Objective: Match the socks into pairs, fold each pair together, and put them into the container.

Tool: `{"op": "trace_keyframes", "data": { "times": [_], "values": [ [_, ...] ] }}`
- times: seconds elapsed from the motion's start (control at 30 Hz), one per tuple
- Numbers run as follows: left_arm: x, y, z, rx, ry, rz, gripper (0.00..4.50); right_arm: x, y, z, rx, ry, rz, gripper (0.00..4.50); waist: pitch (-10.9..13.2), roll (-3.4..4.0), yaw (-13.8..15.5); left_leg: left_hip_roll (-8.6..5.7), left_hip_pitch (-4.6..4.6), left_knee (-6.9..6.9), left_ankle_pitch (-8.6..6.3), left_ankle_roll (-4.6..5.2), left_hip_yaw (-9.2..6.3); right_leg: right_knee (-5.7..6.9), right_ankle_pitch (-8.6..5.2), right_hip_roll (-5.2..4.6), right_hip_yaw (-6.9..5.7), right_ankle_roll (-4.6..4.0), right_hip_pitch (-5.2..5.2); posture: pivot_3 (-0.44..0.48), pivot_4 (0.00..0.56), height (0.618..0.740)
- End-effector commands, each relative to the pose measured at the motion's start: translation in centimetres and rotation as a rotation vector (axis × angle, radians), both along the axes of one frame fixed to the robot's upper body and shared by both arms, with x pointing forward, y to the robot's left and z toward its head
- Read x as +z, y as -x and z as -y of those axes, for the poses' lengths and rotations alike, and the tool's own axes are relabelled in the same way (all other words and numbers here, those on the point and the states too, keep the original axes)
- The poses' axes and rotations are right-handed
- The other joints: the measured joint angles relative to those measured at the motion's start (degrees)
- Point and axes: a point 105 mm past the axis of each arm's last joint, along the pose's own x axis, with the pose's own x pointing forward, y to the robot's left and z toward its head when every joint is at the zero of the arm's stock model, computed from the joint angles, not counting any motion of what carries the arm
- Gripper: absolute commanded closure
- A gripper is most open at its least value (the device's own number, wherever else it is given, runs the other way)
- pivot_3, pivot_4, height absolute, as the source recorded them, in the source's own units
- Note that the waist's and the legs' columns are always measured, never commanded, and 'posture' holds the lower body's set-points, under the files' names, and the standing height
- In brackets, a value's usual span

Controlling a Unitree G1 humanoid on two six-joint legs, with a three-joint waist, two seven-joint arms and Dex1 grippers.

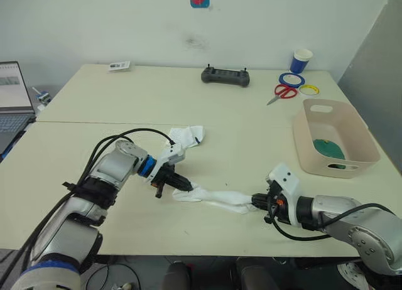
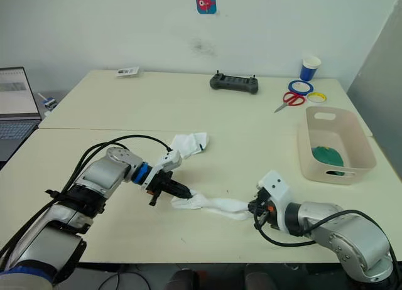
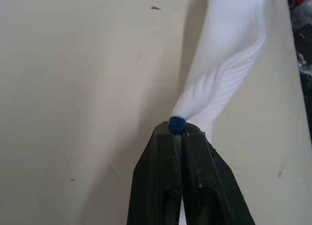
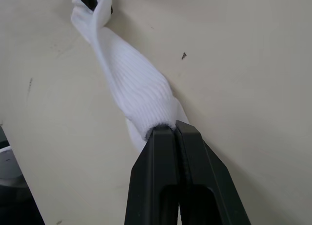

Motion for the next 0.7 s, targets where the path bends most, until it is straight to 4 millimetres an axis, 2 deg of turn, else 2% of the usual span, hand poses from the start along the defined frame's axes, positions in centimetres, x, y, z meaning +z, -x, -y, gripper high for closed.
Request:
{"op": "trace_keyframes", "data": {
  "times": [0.03, 0.2, 0.3, 0.4, 0.53, 0.63, 0.7],
  "values": [
    [0.7, -1.6, -0.4, 0.054, -0.014, 0.046, 4.50, 0.8, -0.8, 0.2, -0.008, 0.015, 0.054, 4.46, 0.0, 0.00, 0.0, 0.00, 0.00, 0.00, 0.00, 0.00, 0.00, 0.01, 0.00, 0.00, -0.01, 0.00, 0.00, 0.000, 0.150, 0.740],
    [0.7, -2.7, -0.6, 0.102, -0.020, 0.075, 4.50, 1.2, -2.6, 1.0, -0.069, 0.030, 0.098, 4.46, 0.0, 0.00, -0.1, -0.01, 0.01, 0.00, 0.00, 0.00, -0.01, 0.01, 0.01, 0.00, 0.00, 0.01, 0.02, 0.000, 0.150, 0.740],
    [1.0, -2.7, -0.3, 0.095, 0.005, 0.082, 4.50, 1.8, -3.7, 1.7, -0.115, 0.047, 0.147, 3.81, 0.0, 0.00, 0.0, -0.01, 0.01, 0.01, 0.00, 0.00, -0.01, 0.02, 0.01, 0.00, 0.00, 0.02, 0.02, 0.000, 0.150, 0.740],
    [1.4, -3.1, -0.5, 0.112, 0.019, 0.137, 4.50, 2.0, -3.8, 2.3, -0.128, 0.072, 0.185, 2.80, 0.0, 0.00, 0.0, -0.01, 0.00, 0.00, 0.00, 0.00, -0.01, 0.01, 0.01, 0.00, -0.01, 0.02, 0.01, 0.000, 0.150, 0.740],
    [3.3, -4.2, -0.5, 0.188, 0.100, 0.260, 3.49, 2.4, -3.4, 3.0, -0.132, 0.125, 0.261, 1.31, 0.0, 0.00, 0.0, -0.01, -0.02, -0.01, 0.00, 0.00, -0.03, -0.01, 0.01, -0.01, -0.01, 0.02, 0.00, 0.000, 0.150, 0.740],
    [4.5, -4.0, -1.0, 0.212, 0.124, 0.305, 2.49, 2.6, -2.8, 3.2, -0.136, 0.134, 0.299, 0.13, 0.0, 0.00, 0.0, 0.00, -0.02, -0.01, 0.00, 0.00, -0.03, -0.01, 0.00, -0.01, -0.01, 0.03, 0.01, 0.000, 0.150, 0.740],
    [5.0, -3.6, -1.4, 0.225, 0.129, 0.317, 1.95, 2.7, -2.3, 3.1, -0.144, 0.127, 0.313, 0.00, 0.0, 0.00, -0.1, 0.00, -0.02, -0.01, 0.00, 0.00, -0.04, 0.00, 0.00, -0.01, 0.00, 0.03, 0.00, 0.000, 0.150, 0.740]
  ]
}}
